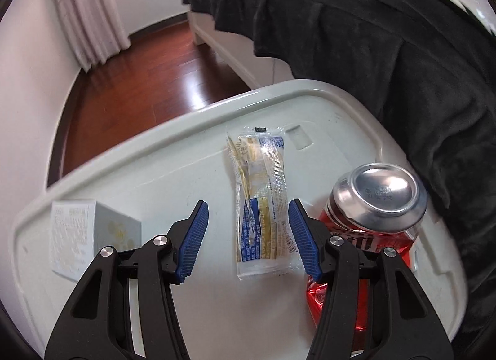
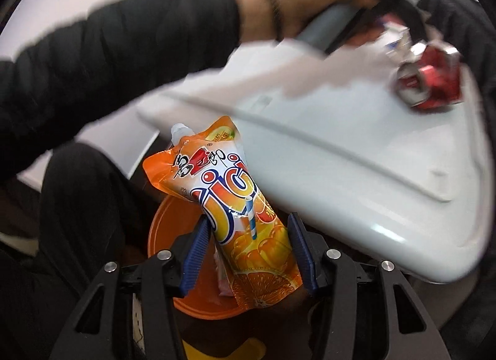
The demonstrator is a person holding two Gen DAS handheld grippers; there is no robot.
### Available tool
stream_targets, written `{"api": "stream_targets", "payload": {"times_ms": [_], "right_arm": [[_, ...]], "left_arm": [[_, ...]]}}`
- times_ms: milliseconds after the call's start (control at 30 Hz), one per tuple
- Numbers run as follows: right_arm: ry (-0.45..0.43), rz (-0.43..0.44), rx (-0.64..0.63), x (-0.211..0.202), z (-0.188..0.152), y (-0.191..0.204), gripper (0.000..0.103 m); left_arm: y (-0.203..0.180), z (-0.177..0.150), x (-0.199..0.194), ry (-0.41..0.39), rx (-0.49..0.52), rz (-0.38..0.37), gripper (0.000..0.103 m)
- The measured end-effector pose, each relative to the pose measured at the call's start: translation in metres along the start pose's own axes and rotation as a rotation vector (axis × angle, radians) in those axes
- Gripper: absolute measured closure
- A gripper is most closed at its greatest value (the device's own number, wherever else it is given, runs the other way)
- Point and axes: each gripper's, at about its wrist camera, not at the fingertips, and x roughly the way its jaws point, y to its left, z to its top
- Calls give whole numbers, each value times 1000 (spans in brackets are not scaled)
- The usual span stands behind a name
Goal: Collect trash
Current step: 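Hold the juice pouch in the right tool while the left tool grasps the clear wrapper, then release the juice pouch and clear wrapper into the orange bucket with both tools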
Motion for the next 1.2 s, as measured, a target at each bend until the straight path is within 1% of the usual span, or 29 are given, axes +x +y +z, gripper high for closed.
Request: {"api": "stream_targets", "payload": {"times_ms": [33, 167, 200, 233, 267, 300, 333, 367, 400, 433, 567, 633, 733, 767, 833, 900, 967, 1000, 1100, 1133, 1200], "right_arm": [[-24, -7, 22, -13, 1, -7, 52], [-51, -46, 43, -37, 1, -22, 52], [-49, -50, 44, -38, -1, -25, 52], [-45, -53, 44, -38, -2, -27, 52], [-42, -54, 44, -36, -2, -25, 52], [-41, -53, 45, -34, -1, -25, 52], [-39, -51, 46, -34, -2, -25, 52], [-38, -50, 47, -35, -2, -26, 52], [-37, -51, 46, -33, -3, -26, 52], [-38, -52, 47, -32, 0, -26, 52], [-48, -64, 56, -38, 0, -30, 52], [-54, -71, 64, -38, -2, -30, 52], [-68, -87, 76, -42, -4, -32, 52], [-75, -91, 85, -44, -4, -33, 52], [-90, -104, 95, -46, -5, -36, 52], [-110, -119, 106, -50, -4, -38, 52], [-131, -132, 116, -53, -4, -39, 52], [-135, -137, 114, -54, -4, -38, 52], [-131, -135, 92, -52, -5, -28, 52], [-122, -133, 80, -50, -6, -23, 52], [-106, -125, 64, -45, -10, -13, 52]], "left_arm": [[-2, 1, 2, 5, 20, 13, 50], [-6, 3, 14, 29, 64, 31, 50], [-6, 4, 19, 47, 57, 22, 55], [-5, 4, 23, 58, 48, 18, 71], [-5, 3, 26, 66, 39, 20, 74], [-4, 2, 26, 56, 28, 18, 76], [-4, 1, 26, 52, 22, 9, 84], [-4, -1, 24, 48, 18, 0, 89], [-4, -2, 21, 40, 16, -3, 92], [-3, -5, 16, 26, 8, -16, 94], [0, -10, -9, -36, -19, -53, 96], [5, -16, -29, -74, -53, -79, 97], [8, -32, -66, -124, -58, -80, 97], [11, -39, -79, -133, -67, -87, 97], [19, -56, -106, -168, -74, -56, 97], [35, -78, -134, -178, -130, -78, 97], [47, -110, -162, -193, -160, -40, 97], [50, -125, -173, -192, -168, -35, 97], [49, -183, -204, -158, -176, -14, 97], [47, -202, -210, -131, -192, -42, 97], [39, -240, -221, -88, -198, -46, 97]]}}
